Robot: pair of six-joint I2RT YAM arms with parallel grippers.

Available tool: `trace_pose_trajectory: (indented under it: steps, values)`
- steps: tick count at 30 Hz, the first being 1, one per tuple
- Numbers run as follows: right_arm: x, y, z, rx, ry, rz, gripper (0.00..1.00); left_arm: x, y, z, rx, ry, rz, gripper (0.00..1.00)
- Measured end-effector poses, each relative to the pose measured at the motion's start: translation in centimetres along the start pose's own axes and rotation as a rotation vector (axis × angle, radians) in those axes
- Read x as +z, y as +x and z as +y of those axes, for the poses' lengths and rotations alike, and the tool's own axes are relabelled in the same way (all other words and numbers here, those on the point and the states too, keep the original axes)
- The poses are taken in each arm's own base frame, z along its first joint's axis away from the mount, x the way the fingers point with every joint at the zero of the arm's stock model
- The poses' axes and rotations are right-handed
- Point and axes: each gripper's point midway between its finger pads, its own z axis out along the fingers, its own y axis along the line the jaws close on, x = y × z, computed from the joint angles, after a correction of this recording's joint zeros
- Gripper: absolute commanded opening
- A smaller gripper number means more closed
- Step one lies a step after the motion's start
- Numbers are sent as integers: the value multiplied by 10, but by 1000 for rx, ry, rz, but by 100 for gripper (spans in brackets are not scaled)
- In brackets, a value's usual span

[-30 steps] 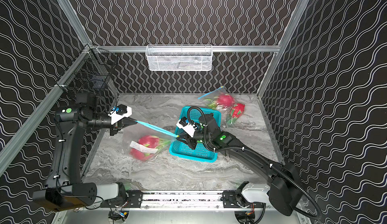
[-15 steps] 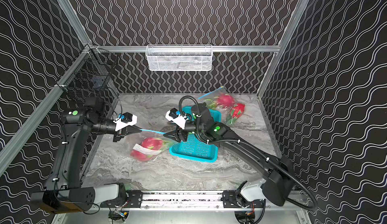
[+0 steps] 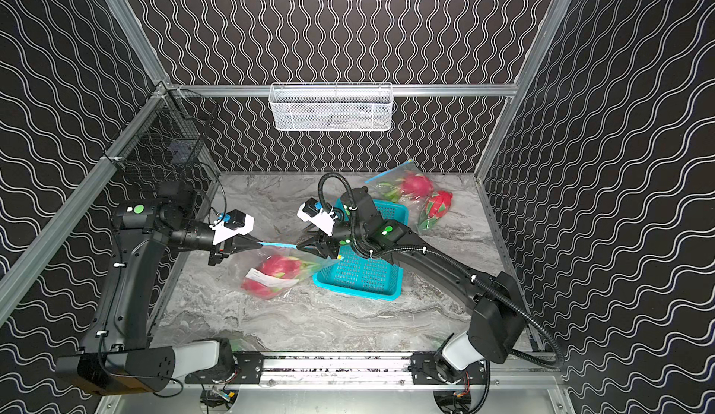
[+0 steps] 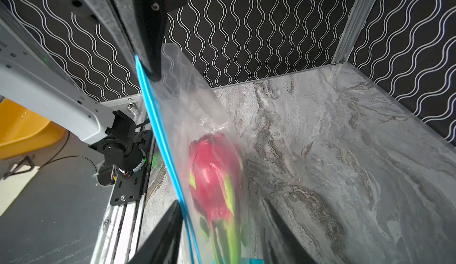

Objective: Open the zip-top bag and take out the dragon fruit
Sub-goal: Open the zipper of the food storage bag at the center of the board.

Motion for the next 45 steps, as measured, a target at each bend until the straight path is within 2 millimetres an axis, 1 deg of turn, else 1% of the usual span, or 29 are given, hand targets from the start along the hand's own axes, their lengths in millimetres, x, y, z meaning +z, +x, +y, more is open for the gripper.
trace_pose_trajectory:
  steps: [3, 5, 11, 14, 18, 23, 26, 32, 34, 36, 39, 41, 43, 45]
  values:
    - [1, 6, 1, 13, -2, 9, 52, 0, 0, 0, -1, 1, 0, 0]
    - [0, 6, 1, 16, -2, 9, 51, 0, 0, -1, -2, 2, 0, 0]
    - [-9, -12, 8, -12, -14, -34, 54, 0, 0, -1, 0, 3, -1, 0]
    - [-11, -14, 10, -15, -18, -39, 54, 0, 0, -1, 2, 2, 0, 0]
    - [-7, -10, 8, 7, -22, -29, 54, -1, -1, -1, 6, 0, -1, 0]
    - [0, 4, 5, 37, -27, 1, 50, -1, -2, -1, 11, -2, -1, 0]
    - [3, 8, 5, 47, -29, 8, 49, -2, -3, 0, 14, -4, -1, 0]
    - [4, 13, 6, 66, -44, 12, 54, -2, -4, 0, 16, -6, -1, 0]
    - [2, 9, 10, 67, -56, 3, 55, -2, -4, 0, 16, -5, -1, 0]
    - [-3, 0, 14, 54, -65, -17, 55, -1, -3, 0, 14, -3, -1, 0]
    - [-9, -18, 16, 29, -64, -52, 53, -1, -3, -1, 14, -1, -1, 0]
    - [-8, -24, 13, 22, -59, -59, 51, -1, -3, -1, 14, -1, -2, 0]
    - [-3, -21, 9, 28, -55, -48, 50, -1, -3, -1, 14, -1, -2, 0]
    - [0, -14, 8, 43, -58, -29, 49, -1, -4, -1, 15, -1, -2, 0]
